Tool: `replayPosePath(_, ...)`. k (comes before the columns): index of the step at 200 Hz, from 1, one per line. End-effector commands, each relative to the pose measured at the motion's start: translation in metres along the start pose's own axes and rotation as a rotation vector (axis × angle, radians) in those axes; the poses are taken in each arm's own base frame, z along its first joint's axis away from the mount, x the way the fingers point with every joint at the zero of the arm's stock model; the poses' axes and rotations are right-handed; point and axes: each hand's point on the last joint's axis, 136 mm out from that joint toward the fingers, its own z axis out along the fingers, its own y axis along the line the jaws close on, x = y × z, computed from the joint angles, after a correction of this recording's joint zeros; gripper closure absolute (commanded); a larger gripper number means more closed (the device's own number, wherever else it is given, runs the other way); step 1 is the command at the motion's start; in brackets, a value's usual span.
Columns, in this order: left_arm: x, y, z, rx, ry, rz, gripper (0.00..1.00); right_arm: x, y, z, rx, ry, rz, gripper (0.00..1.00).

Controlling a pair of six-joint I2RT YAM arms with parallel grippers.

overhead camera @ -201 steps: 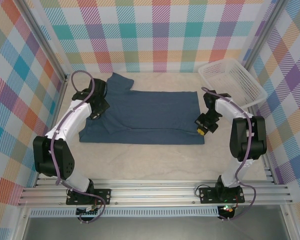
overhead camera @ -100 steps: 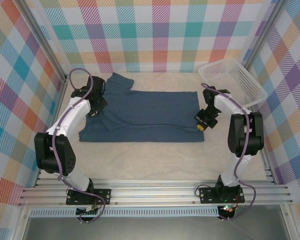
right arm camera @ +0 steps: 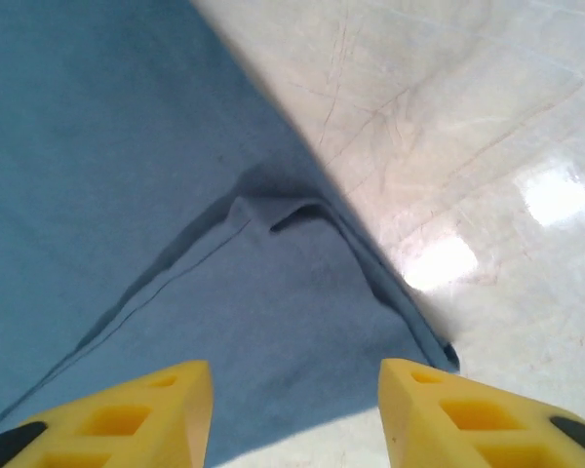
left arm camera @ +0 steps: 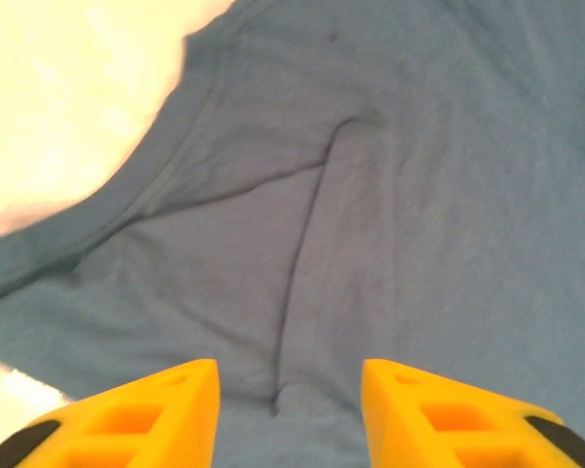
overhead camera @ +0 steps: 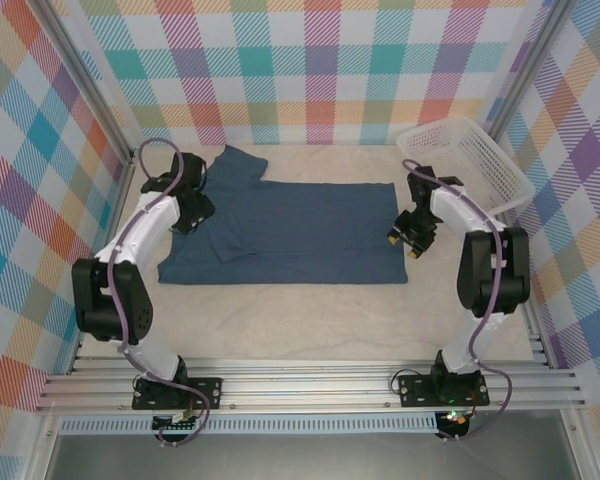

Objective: Fold and stack the t-shirts

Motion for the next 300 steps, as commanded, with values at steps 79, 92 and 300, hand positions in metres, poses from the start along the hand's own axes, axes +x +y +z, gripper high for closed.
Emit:
replayPosePath(79,0.048,0.065,0.083,-0.085,0.262,-0.230,0.92,0.055,-0.006,0.041,-0.063,0.097,-0.041,0.82)
replayPosePath(92,0.047,0.073,0.093,-0.114,0.271,-0.233,0.93,0.049,-0.003,0.049,-0.037,0.104,-0.050,0.84)
replayPosePath(300,0.125,0.101,0.016,-0.127,0.269,-0.226,0.71,0.097,-0.055,0.009,0.044,0.048,-0.045,0.61)
